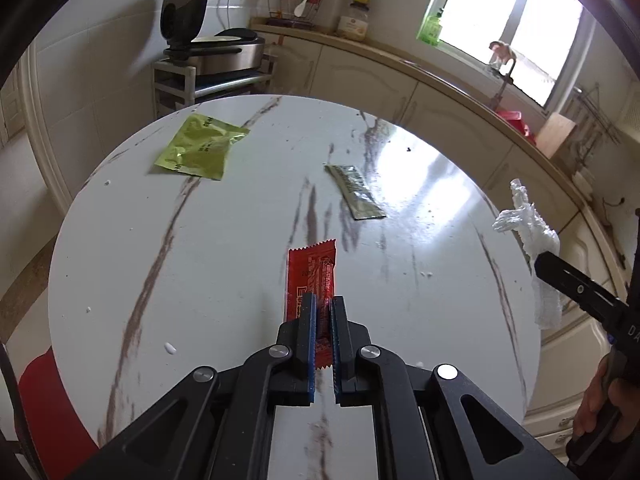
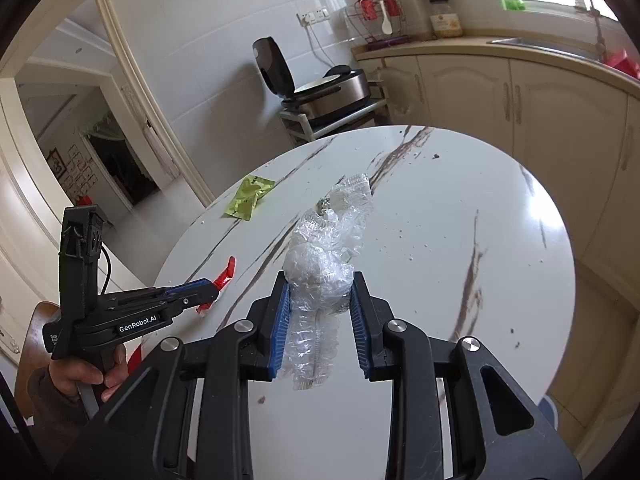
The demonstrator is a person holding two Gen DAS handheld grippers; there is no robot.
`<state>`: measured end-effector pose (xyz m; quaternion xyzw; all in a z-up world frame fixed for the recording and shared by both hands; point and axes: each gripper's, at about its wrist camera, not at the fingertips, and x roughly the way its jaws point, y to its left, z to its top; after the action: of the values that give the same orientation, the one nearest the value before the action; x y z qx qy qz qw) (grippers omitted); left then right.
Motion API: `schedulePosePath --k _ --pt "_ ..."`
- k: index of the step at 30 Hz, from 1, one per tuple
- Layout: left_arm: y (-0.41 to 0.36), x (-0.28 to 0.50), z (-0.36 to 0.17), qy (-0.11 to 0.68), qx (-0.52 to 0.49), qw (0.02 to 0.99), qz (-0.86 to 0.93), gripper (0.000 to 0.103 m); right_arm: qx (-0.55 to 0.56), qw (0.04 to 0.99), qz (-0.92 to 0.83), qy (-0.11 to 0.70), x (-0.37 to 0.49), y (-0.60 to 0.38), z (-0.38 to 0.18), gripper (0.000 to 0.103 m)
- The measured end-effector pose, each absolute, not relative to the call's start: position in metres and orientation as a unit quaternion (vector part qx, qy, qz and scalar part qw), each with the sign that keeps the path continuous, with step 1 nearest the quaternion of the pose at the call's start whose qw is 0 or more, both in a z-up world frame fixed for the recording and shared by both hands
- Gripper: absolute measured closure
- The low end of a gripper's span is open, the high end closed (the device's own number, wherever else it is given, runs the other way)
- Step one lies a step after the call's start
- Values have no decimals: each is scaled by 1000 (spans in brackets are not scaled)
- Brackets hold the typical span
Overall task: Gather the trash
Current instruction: 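Carry the red packet and plastic film over the blue bin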
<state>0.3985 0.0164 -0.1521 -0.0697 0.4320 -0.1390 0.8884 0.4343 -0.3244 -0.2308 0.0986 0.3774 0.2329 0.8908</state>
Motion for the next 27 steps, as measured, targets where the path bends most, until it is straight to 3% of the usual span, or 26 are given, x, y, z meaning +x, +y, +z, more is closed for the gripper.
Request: schedulePosePath --k 13,27 --pt "-89 362 -108 406 -13 886 -221 101 150 902 203 350 382 -395 -224 76" --pt "-295 360 -122 421 87 825 -366 101 244 909 74 330 334 -552 -259 76"
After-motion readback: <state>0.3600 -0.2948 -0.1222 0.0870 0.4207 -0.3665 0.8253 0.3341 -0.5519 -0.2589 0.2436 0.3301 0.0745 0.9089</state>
